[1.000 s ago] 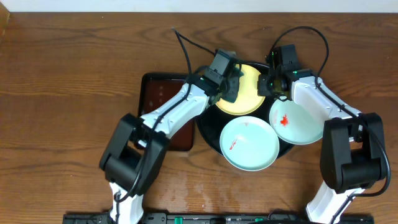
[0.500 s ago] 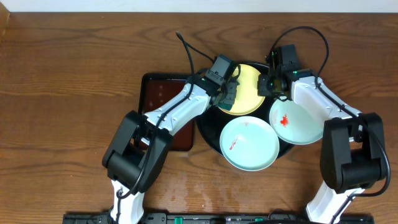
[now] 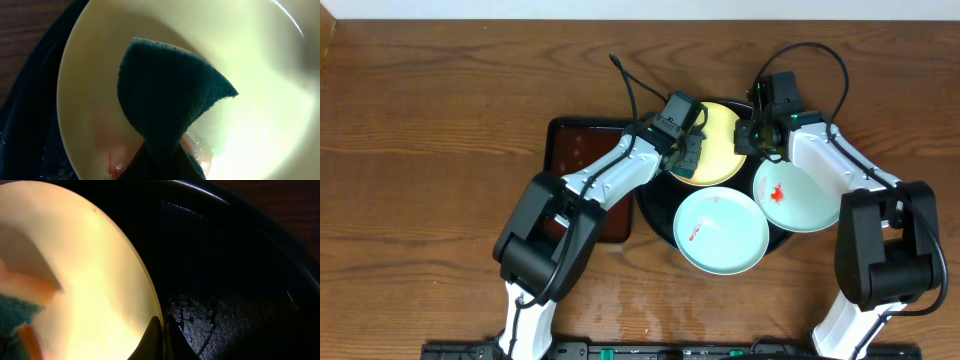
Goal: Clean dirty plates on tray and stack at the side
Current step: 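Scrub the yellow plate face with the sponge in left gripper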
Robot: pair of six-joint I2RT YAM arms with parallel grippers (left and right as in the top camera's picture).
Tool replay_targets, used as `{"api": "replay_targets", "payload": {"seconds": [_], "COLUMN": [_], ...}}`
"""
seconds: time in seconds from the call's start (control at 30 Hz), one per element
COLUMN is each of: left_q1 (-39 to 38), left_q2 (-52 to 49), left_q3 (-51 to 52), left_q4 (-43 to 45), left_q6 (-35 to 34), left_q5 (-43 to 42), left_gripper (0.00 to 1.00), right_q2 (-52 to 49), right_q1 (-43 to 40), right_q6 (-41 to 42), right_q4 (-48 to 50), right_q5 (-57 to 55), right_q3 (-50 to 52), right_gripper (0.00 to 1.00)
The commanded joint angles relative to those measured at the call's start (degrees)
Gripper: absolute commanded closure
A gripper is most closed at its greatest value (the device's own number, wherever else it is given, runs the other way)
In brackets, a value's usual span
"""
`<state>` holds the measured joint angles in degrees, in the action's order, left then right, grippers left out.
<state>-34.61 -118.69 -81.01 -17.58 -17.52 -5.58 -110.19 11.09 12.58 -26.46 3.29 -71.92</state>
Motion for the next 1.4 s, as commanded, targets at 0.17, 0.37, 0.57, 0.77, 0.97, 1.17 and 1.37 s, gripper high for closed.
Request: {"api": "replay_targets", "payload": {"seconds": [0.17, 0.37, 0.57, 0.77, 0.97, 1.17, 1.37], "left_q1": [0.2, 0.2, 0.2, -0.6, -2.2, 0.3, 5.8], "left_q2": [-1.4, -1.4, -1.3, 1.0, 10.7, 20.2, 26.7], "left_q3": [0.2, 0.2, 0.2, -0.4, -0.5, -0.5, -0.5], "left_q4": [1.1, 4.0, 7.9, 11.9, 5.6, -9.5, -25.0], "left_q6": [8.3, 11.4, 13.0, 12.2, 4.4, -2.1, -4.2], "left_q5": [12.9, 17.5, 21.5, 21.0, 17.9, 16.3, 16.1], "left_gripper": [0.92, 0.92, 0.92, 0.92, 0.92, 0.92, 0.92], "right_q2": [1.4, 1.4, 1.4, 1.4, 1.4, 1.4, 1.4], "right_q1": [-0.5, -0.6, -0.7, -0.7, -0.7, -0.7, -0.6], "right_q6": [0.0, 0.0, 0.0, 0.0, 0.0, 0.0, 0.0], "right_q4": [0.2, 0.2, 0.2, 0.2, 0.2, 0.1, 0.2], "right_q5": [0.0, 0.0, 0.0, 0.0, 0.0, 0.0, 0.0], "right_q3": [0.3, 0.3, 0.3, 0.3, 0.3, 0.3, 0.3], "right_gripper": [0.99, 0.99, 0.99, 0.99, 0.99, 0.99, 0.99]}}
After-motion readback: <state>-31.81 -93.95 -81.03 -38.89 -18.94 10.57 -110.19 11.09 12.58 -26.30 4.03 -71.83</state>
